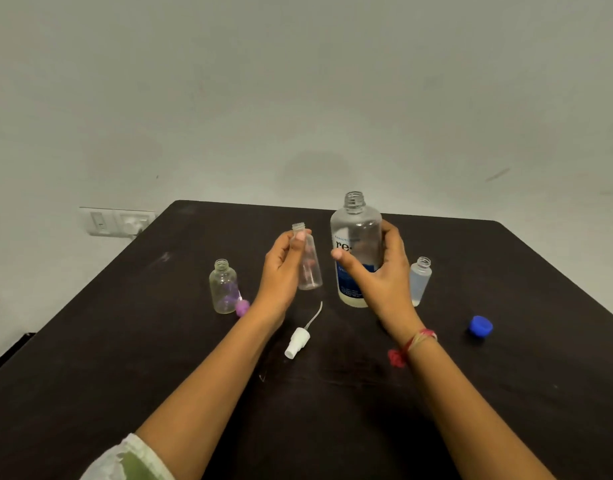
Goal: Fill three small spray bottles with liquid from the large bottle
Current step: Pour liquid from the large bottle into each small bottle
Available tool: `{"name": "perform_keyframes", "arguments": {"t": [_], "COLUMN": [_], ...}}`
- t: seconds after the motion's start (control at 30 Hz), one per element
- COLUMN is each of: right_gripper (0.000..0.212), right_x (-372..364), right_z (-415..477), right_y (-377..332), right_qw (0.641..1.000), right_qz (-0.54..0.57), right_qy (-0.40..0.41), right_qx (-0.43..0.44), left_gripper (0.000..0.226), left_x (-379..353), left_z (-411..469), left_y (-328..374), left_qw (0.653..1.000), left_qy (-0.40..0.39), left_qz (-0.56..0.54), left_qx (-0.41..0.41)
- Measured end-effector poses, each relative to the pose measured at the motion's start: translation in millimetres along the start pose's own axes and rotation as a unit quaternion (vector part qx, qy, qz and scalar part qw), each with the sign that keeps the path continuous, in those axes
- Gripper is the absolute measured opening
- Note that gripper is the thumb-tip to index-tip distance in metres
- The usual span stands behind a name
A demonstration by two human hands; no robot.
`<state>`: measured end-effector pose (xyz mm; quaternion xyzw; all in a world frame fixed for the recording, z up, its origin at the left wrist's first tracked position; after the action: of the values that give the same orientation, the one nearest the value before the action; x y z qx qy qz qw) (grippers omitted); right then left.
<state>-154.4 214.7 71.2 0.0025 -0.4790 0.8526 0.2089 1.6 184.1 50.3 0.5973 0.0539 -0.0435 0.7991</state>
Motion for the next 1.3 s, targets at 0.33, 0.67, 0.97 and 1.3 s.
{"name": "perform_keyframes", "arguments": {"t": [0.33,0.67,0.97,1.3], "right_gripper": [0.075,0.071,0.068,0.069], "right_x": [12,15,9,7], "right_z": [1,-8,-11,-14], "right_y": [5,-3,6,3], "right_qw": [0.994,0.977,0.964,0.937], "right_qz": [-0.090,-0.170,-0.221,-0.302], "right_qy": [-0.007,-0.013,-0.032,-0.041], "right_qx": [0.061,0.132,0.145,0.172], "left_gripper": [0.022,0.029,0.028,0.030], "left_x": [-3,6,7,15], "left_z": [-10,-10,-19,-24], "left_y": [-10,-4,-8,-6], "left_qw": [0.992,0.972,0.973,0.974], "left_qy": [-0.081,-0.177,-0.202,-0.211], "left_qz": [-0.087,-0.131,-0.085,-0.055], "left_qx": [0.049,0.080,0.076,0.059]}}
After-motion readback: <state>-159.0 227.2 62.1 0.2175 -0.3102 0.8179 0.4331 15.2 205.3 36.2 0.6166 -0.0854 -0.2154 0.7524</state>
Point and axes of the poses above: each hand's wrist, its own z-axis towards the middle knuckle, its own x-axis out of the back of the hand, y = z × x, the point moved 4 cm from there along z, towards the middle knuckle, and after that the axes turned 2 degrees about -x, right-handed, at the moved point
